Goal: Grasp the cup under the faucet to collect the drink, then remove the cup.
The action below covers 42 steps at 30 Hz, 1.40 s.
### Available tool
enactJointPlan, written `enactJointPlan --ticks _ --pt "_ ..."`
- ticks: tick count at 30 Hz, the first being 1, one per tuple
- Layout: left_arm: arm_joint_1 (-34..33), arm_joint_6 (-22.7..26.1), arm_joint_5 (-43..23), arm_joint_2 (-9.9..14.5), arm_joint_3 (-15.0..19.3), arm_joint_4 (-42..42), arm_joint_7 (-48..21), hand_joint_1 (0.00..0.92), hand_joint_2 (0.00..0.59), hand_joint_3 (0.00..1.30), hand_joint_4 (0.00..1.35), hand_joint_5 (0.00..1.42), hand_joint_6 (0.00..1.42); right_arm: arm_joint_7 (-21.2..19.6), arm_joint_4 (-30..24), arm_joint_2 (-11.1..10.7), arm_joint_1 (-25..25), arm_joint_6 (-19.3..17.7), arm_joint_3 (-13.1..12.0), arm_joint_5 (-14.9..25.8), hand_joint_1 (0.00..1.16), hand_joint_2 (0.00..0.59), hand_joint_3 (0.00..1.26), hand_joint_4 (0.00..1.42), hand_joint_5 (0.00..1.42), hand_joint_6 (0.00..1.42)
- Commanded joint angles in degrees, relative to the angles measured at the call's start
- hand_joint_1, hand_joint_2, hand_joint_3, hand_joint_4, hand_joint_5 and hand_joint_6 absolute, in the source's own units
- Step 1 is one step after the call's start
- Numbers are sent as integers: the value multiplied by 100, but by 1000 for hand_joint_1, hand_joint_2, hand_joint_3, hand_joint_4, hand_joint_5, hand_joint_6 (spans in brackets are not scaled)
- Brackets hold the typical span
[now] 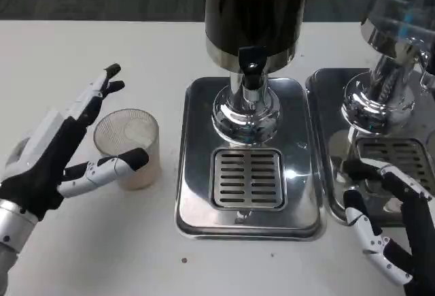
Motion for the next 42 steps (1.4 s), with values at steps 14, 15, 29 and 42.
enactJointPlan --ticks 14,15,29,42 --pt "-459 -123 -270 30 -60 1162 -289 74 0 0 0 0 27 45 -95 -28 110 -118 -47 60 335 423 419 405 351 342" --pt "-477 -136 -300 23 -47 1218 -293 74 0 0 0 0 27 51 -96 -32 110 -121 -49 62 335 423 419 407 352 342" --pt "-792 55 -30 98 -413 1884 -257 88 0 0 0 0 12 200 -144 -115 88 -154 -141 161 339 422 419 419 369 347" --pt "-910 296 294 122 -726 2148 162 117 0 0 0 0 9 250 -216 -162 132 -158 -191 219 343 420 426 420 381 349"
